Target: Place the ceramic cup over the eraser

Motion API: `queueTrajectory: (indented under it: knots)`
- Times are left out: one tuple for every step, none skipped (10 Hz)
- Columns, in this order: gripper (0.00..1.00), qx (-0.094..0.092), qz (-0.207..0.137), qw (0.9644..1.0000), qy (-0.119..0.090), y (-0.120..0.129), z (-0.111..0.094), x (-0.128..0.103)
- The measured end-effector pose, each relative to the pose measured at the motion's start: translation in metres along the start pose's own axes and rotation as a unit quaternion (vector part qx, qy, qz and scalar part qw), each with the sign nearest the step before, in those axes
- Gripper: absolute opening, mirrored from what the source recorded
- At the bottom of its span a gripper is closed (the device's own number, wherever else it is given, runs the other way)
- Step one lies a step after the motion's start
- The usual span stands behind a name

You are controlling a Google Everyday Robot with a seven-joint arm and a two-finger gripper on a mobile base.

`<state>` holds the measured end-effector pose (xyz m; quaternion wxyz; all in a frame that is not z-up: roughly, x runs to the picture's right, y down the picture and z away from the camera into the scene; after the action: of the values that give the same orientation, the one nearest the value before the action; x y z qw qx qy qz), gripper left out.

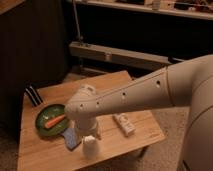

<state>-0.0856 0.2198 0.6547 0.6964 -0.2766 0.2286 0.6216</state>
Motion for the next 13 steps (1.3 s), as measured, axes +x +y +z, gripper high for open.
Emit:
queueTrajectory:
  knots:
    - [0.65, 0.002, 0.003, 1.0, -0.002, -0.002, 0.003, 0.001]
    - [0.65, 0.0, 0.005, 1.0, -0.004, -0.004, 0.008, 0.002]
    - [0.65, 0.0, 0.005, 1.0, -0.003, -0.004, 0.014, 0.003]
    - [0.65, -0.002, 0.004, 1.0, -0.003, -0.004, 0.021, 0.004]
    - [0.65, -0.005, 0.003, 1.0, -0.005, -0.004, 0.026, 0.003]
    - [0.65, -0.008, 0.003, 0.9999, -0.007, -0.005, 0.032, 0.002]
    - [0.65, -0.01, 0.001, 0.9999, -0.008, -0.005, 0.036, 0.001]
    - [0.65, -0.014, -0.001, 0.9999, -0.005, -0.002, 0.041, 0.0]
    - [0.65, -0.016, -0.004, 0.9999, -0.002, 0.001, 0.046, -0.001]
    - [0.65, -0.018, -0.005, 0.9998, 0.001, 0.001, 0.051, -0.002]
    - [0.65, -0.019, -0.005, 0.9998, 0.003, 0.002, 0.054, -0.002]
    - [0.58, -0.021, -0.006, 0.9997, 0.006, 0.003, 0.057, -0.003]
    - [0.48, -0.021, -0.005, 0.9997, 0.008, 0.003, 0.059, -0.004]
